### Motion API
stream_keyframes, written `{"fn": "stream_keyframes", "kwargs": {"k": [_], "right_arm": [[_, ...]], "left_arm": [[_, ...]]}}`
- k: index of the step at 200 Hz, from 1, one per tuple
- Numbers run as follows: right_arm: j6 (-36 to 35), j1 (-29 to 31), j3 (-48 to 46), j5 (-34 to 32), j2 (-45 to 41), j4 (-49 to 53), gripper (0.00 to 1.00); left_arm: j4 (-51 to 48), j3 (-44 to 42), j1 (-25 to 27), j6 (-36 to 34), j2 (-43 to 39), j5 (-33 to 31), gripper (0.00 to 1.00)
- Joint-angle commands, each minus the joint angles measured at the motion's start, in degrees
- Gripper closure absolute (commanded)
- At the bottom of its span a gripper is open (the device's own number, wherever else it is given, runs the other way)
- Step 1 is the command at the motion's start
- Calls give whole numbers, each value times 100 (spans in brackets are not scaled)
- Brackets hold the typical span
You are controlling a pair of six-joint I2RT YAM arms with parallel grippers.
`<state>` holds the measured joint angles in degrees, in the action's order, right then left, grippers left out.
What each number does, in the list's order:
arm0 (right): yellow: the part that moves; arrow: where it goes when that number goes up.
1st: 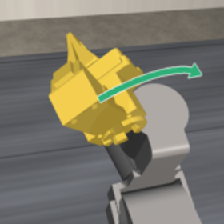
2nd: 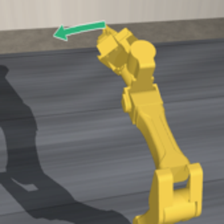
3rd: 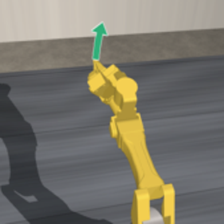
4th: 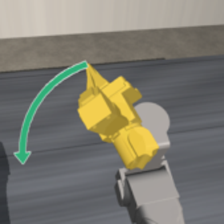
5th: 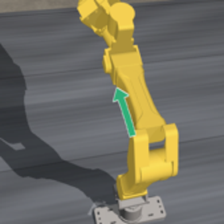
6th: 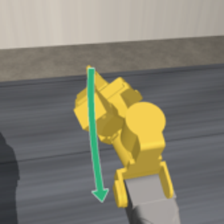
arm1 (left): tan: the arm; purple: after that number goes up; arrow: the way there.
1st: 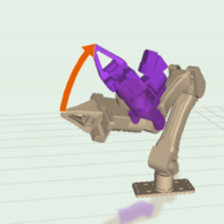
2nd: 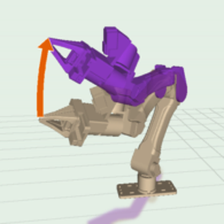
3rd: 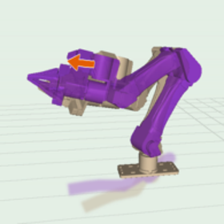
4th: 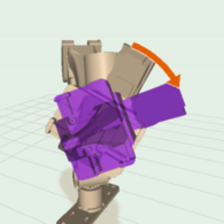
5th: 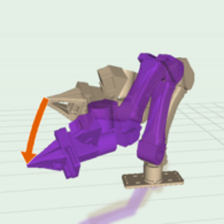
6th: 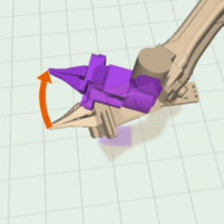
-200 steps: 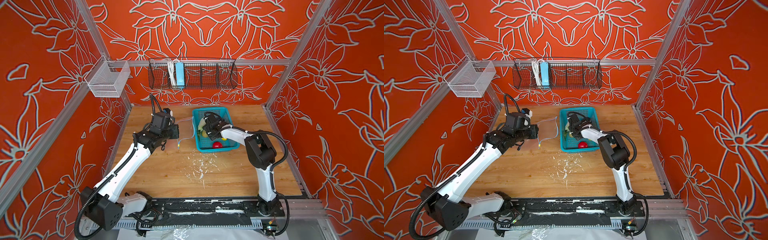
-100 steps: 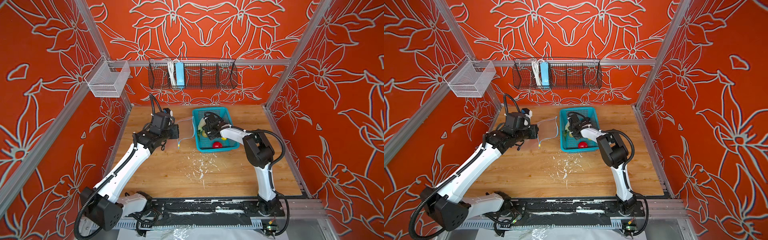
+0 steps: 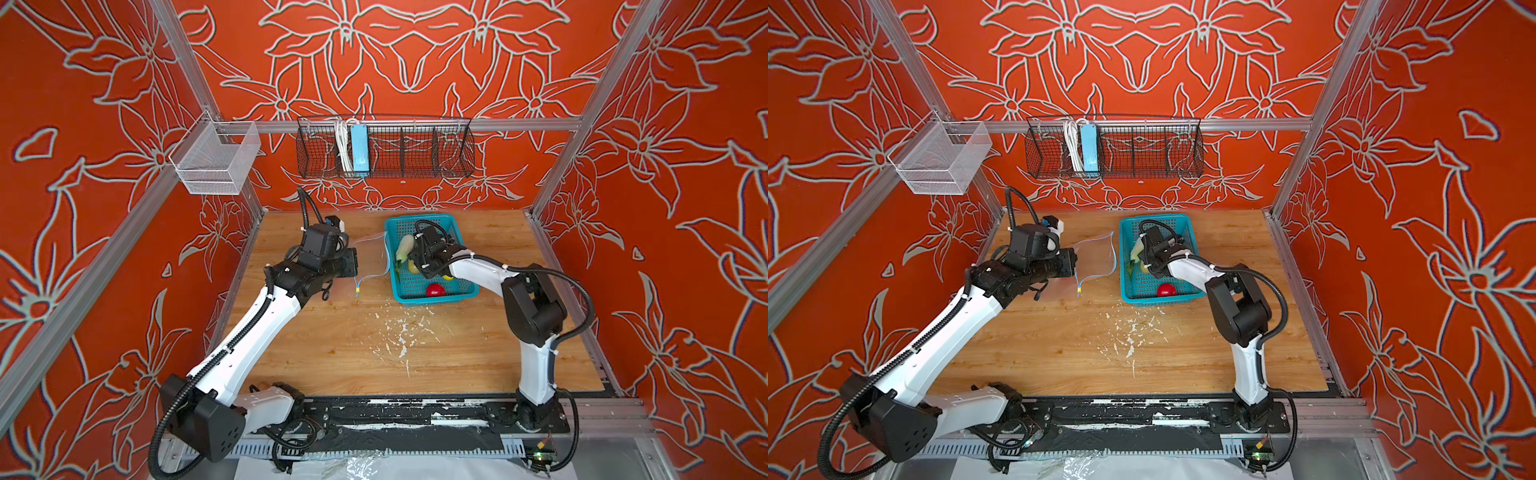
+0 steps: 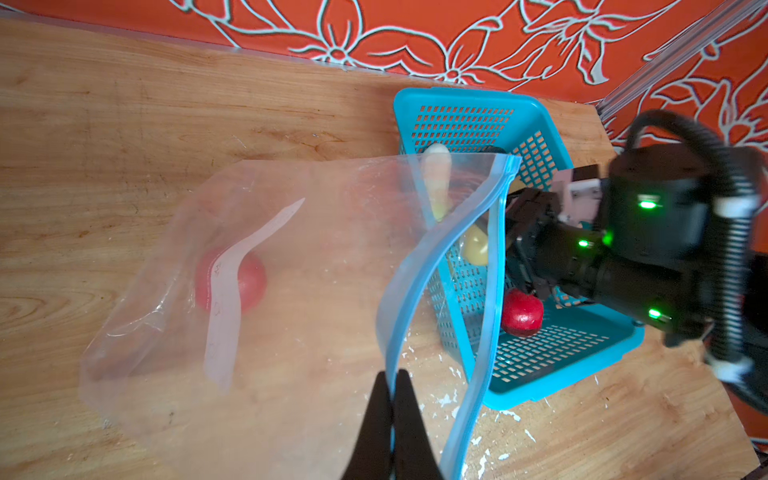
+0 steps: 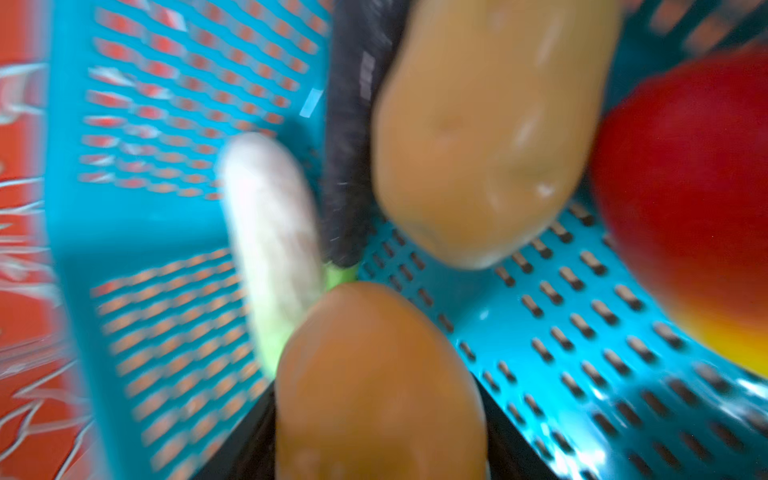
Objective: Place the food in the zip-top bag and seal the zipper
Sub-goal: 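Close the right gripper on the yellow potato and lift it, then carry the held yellow potato toward the bag opening beside the left gripper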
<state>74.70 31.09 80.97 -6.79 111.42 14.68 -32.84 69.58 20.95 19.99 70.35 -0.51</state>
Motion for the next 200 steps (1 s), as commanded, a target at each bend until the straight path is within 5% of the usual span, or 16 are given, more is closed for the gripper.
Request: {"fn": "stream_keyframes", "kwargs": {"k": [1, 200], "right_arm": [[-445, -41, -327, -143, -568, -123, 51], [-1527, -137, -1652, 1433, -2138, -663, 55]], "left_arm": [[49, -6, -38, 35, 10, -1, 100], [8, -11, -47, -8, -12, -186, 100]]}}
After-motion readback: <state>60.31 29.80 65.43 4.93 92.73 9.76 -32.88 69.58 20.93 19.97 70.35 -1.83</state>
